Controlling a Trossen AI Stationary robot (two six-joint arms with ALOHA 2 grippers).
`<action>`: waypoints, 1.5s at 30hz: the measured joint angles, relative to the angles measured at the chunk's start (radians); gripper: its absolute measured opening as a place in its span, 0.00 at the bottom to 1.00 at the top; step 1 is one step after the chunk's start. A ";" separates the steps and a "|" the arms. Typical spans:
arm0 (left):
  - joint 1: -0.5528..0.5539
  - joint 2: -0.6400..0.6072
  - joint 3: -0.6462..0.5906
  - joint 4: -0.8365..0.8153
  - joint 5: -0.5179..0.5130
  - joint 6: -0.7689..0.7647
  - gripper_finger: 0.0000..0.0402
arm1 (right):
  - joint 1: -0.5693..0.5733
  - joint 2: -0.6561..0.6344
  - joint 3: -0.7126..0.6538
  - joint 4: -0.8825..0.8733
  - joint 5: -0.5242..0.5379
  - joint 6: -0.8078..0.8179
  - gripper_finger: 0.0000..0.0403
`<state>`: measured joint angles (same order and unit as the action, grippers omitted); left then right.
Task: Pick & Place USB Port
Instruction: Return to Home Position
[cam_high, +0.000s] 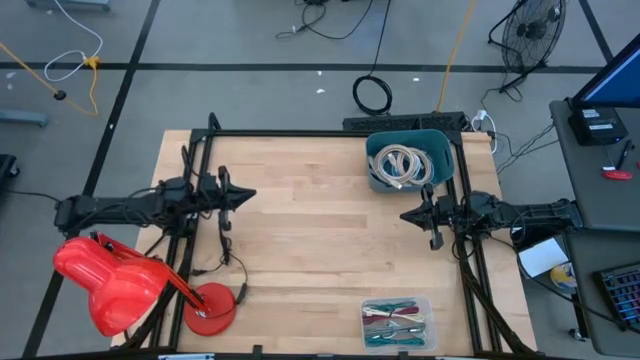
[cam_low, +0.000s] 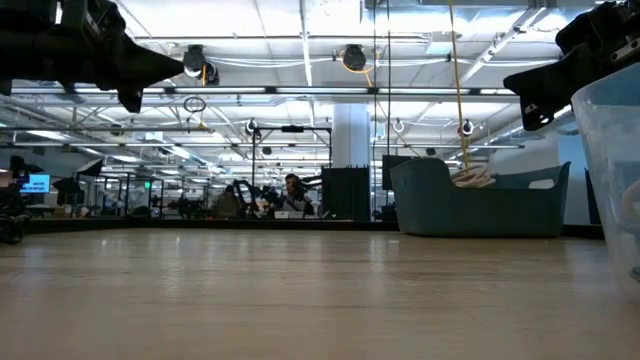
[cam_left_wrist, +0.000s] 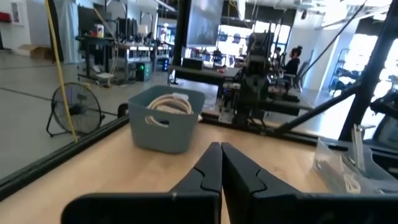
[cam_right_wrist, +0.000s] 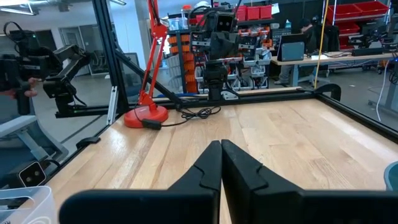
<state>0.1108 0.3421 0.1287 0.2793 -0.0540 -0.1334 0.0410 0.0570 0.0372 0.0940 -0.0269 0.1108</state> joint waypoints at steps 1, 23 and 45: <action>0.000 -0.016 0.000 -0.028 0.000 -0.003 0.01 | 0.000 0.000 0.000 0.000 0.000 0.000 0.00; -0.001 -0.327 0.000 -0.440 -0.002 -0.054 0.05 | 0.000 0.000 0.000 0.000 0.000 0.000 0.00; -0.002 -0.325 -0.114 -0.130 0.003 0.123 0.05 | 0.000 0.000 0.000 0.000 0.000 0.000 0.00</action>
<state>0.1089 0.0166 0.0151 0.1491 -0.0506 -0.0107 0.0412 0.0574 0.0372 0.0938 -0.0269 0.1112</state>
